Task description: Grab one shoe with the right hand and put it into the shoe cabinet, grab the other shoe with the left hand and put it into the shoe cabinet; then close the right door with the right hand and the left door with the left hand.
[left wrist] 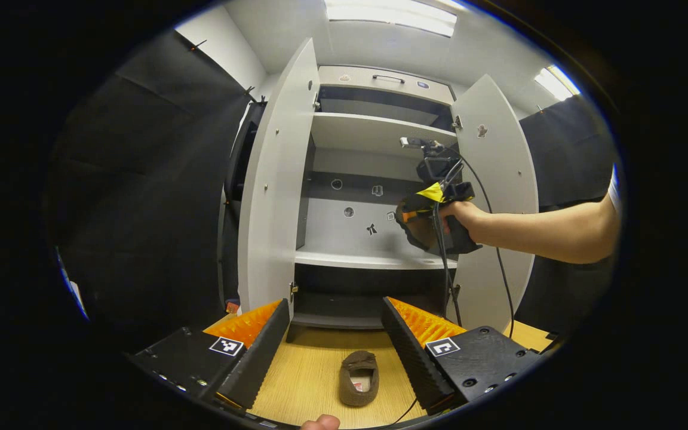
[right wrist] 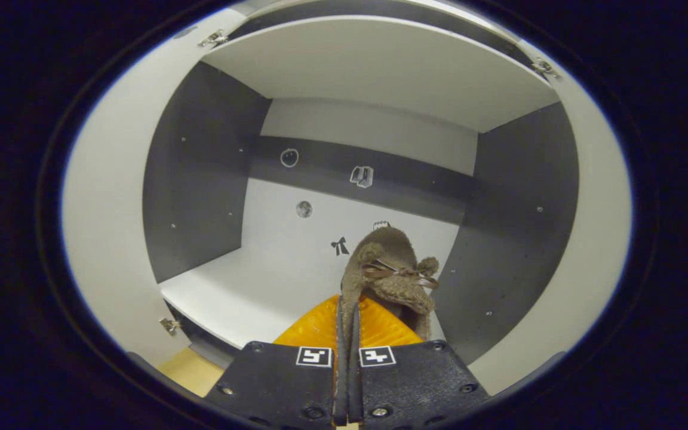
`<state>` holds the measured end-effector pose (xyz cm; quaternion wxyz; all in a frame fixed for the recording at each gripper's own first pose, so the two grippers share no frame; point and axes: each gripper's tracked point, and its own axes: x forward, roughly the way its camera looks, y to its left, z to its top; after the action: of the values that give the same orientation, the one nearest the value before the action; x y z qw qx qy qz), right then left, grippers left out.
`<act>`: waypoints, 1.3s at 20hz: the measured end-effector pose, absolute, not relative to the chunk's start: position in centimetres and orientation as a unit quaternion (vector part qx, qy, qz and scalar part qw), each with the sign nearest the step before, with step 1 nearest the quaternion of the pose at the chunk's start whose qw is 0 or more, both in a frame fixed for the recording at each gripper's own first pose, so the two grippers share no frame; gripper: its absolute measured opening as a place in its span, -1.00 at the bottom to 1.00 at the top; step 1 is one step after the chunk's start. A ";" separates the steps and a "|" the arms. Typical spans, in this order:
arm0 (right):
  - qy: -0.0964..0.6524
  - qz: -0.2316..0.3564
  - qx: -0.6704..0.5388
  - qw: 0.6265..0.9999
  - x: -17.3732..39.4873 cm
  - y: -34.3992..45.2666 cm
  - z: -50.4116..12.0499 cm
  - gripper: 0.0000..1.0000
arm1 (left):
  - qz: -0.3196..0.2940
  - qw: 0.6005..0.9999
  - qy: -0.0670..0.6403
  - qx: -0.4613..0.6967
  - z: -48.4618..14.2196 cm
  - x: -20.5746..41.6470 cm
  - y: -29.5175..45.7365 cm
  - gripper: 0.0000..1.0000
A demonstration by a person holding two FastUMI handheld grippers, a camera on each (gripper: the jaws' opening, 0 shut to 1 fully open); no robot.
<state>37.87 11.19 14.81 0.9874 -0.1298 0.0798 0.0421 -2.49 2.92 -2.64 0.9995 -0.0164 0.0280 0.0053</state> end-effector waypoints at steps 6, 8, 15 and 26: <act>0.147 0.022 -0.166 0.975 42.2 10.2 11.4 -0.92 | 0.027 0.999 0.037 -0.017 -3.3 -2.6 4.2 0.89; 0.163 0.028 -0.154 0.974 42.5 10.5 10.5 -0.93 | 0.032 0.999 0.038 -0.017 -3.4 -2.5 4.6 0.89; 0.177 0.036 -0.099 0.978 42.8 11.4 9.2 -0.71 | 0.033 0.999 0.039 -0.014 -3.5 -2.3 4.7 0.89; 0.060 0.100 -0.095 0.989 29.9 12.5 15.3 0.28 | 0.020 0.999 0.025 -0.006 -2.5 -1.2 4.3 0.89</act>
<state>29.90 12.47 15.34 0.9886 -0.0950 0.0600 0.0999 -1.18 4.29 -2.51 0.9995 -0.0056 0.0254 0.0201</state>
